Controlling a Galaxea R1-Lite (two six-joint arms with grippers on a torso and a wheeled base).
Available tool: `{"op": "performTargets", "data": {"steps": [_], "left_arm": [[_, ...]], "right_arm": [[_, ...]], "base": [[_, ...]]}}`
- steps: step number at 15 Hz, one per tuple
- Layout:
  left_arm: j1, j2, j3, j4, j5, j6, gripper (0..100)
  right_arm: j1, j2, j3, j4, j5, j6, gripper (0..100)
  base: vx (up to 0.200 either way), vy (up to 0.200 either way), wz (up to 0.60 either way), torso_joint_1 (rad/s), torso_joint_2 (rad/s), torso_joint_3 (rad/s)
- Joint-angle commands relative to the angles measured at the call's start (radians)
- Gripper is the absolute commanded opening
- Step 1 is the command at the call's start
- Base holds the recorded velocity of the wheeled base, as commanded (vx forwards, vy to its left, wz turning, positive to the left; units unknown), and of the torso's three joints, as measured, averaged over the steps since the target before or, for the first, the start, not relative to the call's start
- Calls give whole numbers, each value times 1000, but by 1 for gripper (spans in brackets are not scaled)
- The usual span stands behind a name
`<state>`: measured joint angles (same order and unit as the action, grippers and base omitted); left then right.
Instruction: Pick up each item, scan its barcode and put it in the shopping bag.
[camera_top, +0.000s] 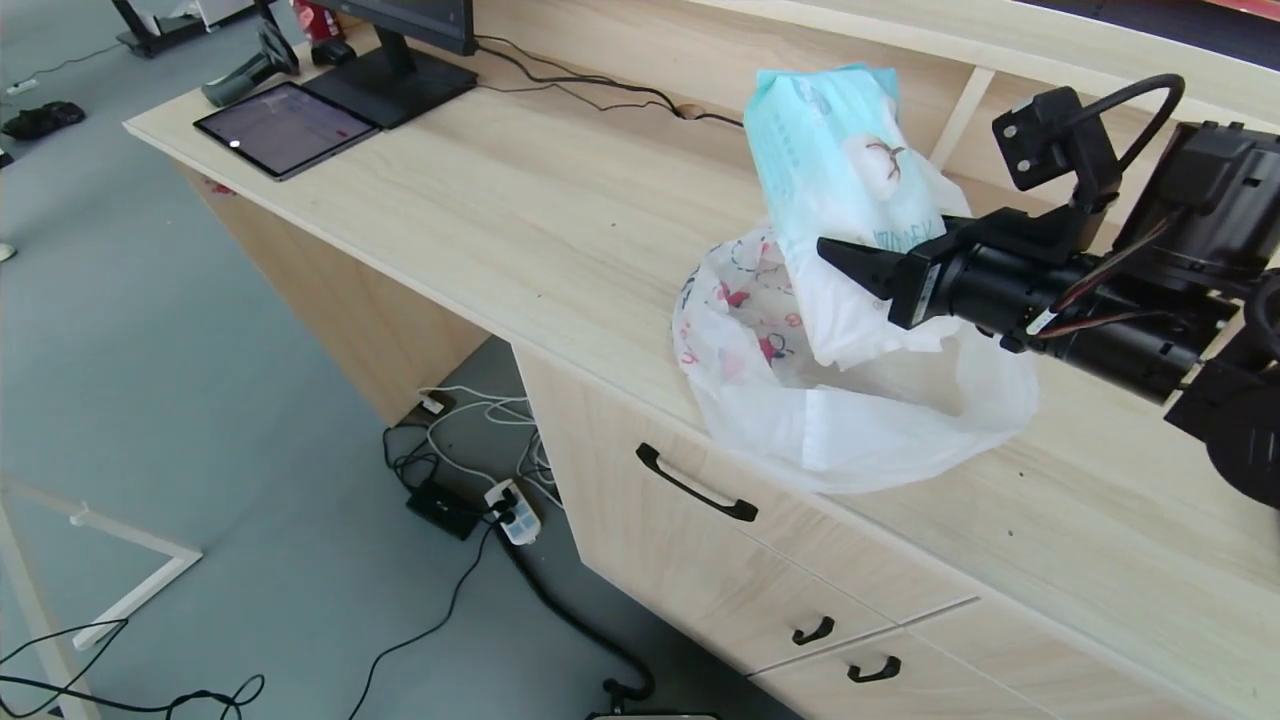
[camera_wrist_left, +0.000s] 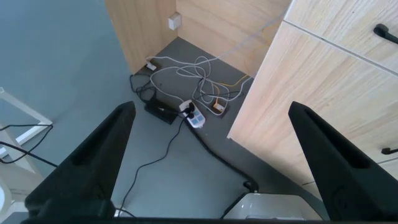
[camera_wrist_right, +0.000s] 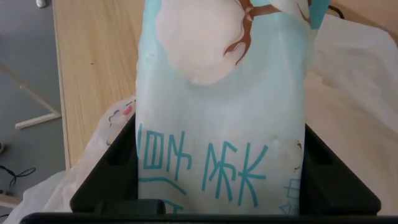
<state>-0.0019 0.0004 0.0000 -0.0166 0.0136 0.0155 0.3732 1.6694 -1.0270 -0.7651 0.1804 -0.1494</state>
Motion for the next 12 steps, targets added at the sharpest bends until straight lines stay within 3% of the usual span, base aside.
{"op": "performTargets", "data": {"steps": [1, 5, 12], "left_arm": [[0, 0, 0, 0, 0, 0, 100], [0, 0, 0, 0, 0, 0, 100], [0, 0, 0, 0, 0, 0, 100]], "right_arm": [[-17, -14, 53, -8, 5, -6, 0], [-88, -31, 139, -14, 16, -75, 0], [-82, -95, 239, -28, 54, -85, 0]], "base": [[0, 0, 0, 0, 0, 0], [0, 0, 0, 0, 0, 0], [0, 0, 0, 0, 0, 0]]}}
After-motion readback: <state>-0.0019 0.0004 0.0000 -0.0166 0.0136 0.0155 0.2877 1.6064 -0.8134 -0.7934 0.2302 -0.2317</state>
